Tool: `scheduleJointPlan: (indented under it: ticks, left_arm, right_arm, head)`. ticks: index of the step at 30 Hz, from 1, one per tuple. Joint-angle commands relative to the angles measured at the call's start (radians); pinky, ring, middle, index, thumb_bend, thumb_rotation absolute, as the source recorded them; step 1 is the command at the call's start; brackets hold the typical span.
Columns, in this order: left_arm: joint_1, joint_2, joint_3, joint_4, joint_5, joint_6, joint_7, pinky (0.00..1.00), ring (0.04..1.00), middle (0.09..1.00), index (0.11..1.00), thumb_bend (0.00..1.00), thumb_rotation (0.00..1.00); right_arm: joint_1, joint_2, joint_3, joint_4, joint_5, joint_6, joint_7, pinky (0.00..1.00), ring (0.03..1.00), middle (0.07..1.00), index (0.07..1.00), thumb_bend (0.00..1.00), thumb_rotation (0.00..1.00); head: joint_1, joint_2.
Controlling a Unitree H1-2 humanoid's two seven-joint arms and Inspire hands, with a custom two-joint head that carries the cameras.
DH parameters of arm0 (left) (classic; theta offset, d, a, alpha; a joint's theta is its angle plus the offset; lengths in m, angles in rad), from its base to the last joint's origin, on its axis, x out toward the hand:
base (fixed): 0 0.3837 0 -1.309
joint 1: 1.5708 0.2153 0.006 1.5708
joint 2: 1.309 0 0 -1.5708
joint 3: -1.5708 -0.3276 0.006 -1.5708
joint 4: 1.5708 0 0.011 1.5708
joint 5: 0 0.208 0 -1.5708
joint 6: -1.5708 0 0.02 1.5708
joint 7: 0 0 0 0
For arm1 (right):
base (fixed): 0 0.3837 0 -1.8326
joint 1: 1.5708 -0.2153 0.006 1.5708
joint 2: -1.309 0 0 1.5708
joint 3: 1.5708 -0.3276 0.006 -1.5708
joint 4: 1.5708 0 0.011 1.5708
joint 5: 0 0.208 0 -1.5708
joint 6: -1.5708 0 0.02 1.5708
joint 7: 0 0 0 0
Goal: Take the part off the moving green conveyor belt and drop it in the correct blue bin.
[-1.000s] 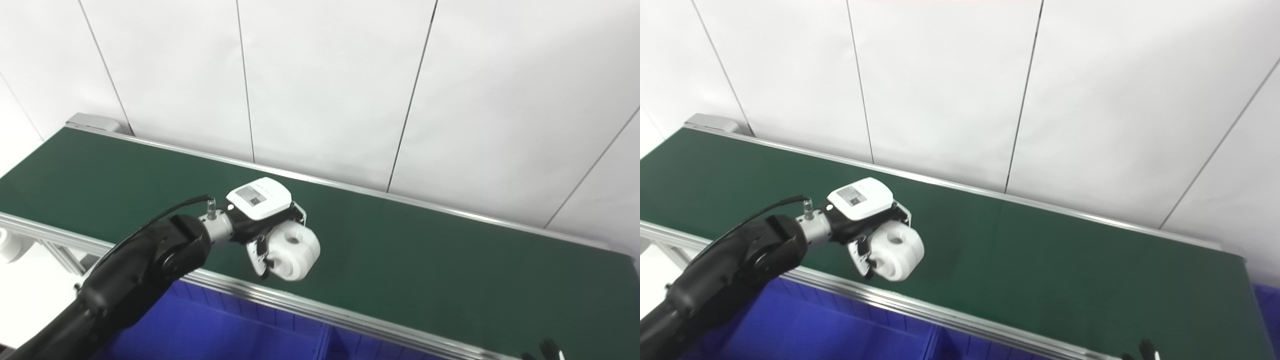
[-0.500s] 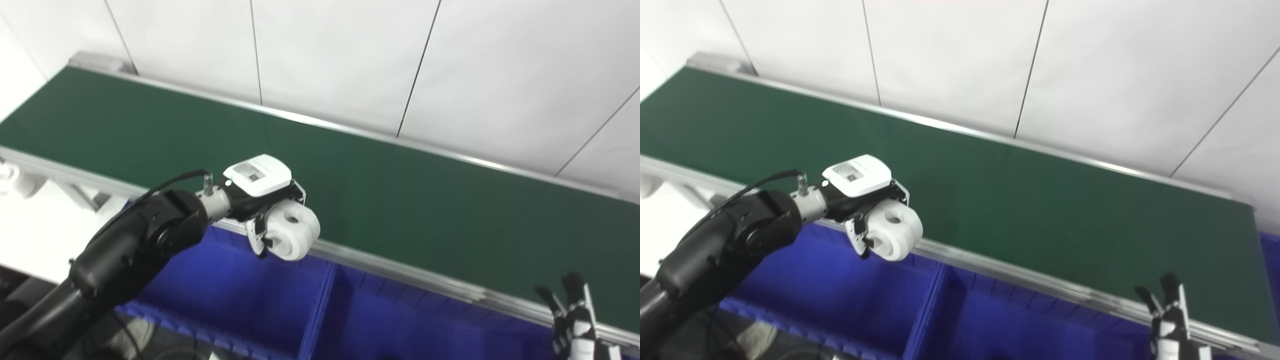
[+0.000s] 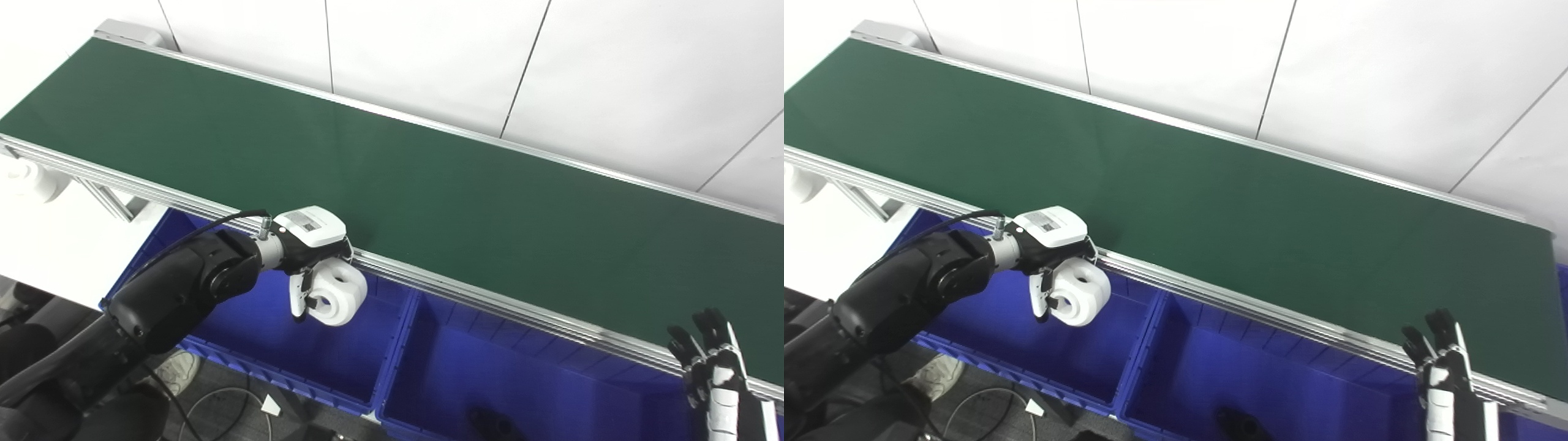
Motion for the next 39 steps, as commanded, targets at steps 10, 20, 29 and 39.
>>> scheduleJointPlan:
  ticks: [10,20,29,39]
  left_arm:
    - [-0.065,0.020,-0.071,-0.041,0.170,0.220,-0.396,0.82,0.891,0.887,0.854,0.97,0.67]
    - [-0.042,0.026,-0.040,-0.129,0.141,0.234,-0.445,0.80,0.904,0.903,0.877,1.00,0.73]
    - [0.028,-0.009,0.114,-0.476,-0.180,0.411,-0.578,0.77,0.880,0.887,0.867,0.94,0.66]
    - [0.245,-0.327,0.537,-0.519,-1.011,0.456,-0.416,0.79,0.838,0.850,0.865,0.88,0.64]
  right_arm:
    - [-0.014,0.012,-0.004,-0.032,-0.006,0.018,-0.003,0.90,0.888,0.964,0.958,0.71,0.90]
    - [-0.013,0.025,0.005,-0.050,-0.030,0.027,-0.006,0.91,0.901,0.986,0.973,0.73,0.95]
    - [-0.017,0.044,0.012,-0.058,-0.043,0.046,-0.013,0.89,0.883,0.966,0.955,0.75,0.93]
    - [-0.005,0.069,0.087,-0.031,-0.180,-0.022,-0.025,0.87,0.878,0.965,0.996,0.67,0.99]
  head:
    - [-0.019,-0.014]
    - [-0.033,-0.018]
    - [-0.051,-0.020]
    - [-0.334,-0.057]
